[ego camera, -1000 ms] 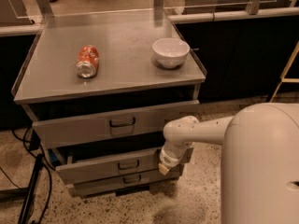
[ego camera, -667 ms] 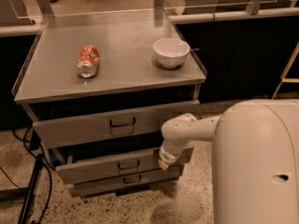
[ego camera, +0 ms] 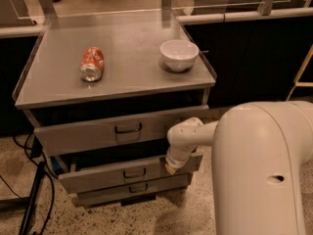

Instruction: Close middle drawer

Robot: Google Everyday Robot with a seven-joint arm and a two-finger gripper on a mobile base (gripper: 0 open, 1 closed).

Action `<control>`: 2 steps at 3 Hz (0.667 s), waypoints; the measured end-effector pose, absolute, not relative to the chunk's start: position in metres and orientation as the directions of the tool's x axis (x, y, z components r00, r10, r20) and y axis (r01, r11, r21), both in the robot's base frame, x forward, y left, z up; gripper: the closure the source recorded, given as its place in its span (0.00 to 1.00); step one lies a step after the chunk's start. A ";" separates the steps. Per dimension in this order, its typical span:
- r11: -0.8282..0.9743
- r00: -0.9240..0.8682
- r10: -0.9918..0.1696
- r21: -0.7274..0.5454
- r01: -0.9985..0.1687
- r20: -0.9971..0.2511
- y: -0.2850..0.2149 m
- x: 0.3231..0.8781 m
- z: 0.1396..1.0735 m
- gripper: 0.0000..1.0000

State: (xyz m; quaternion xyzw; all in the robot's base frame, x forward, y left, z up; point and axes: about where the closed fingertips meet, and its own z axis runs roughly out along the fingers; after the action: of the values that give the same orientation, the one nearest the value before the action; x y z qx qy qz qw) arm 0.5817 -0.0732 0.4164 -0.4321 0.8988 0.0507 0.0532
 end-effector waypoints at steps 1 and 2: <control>0.621 -0.621 -0.771 0.045 -0.782 -0.139 -0.073 0.582 0.416 0.81; 0.621 -0.621 -0.771 0.045 -0.782 -0.139 -0.073 0.582 0.416 0.50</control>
Offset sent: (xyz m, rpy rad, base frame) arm 0.0000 0.0000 0.0000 0.0000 0.0000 0.0000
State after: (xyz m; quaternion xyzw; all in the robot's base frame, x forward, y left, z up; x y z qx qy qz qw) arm 0.5817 -0.0732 0.4164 -0.4321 0.8988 0.0507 0.0531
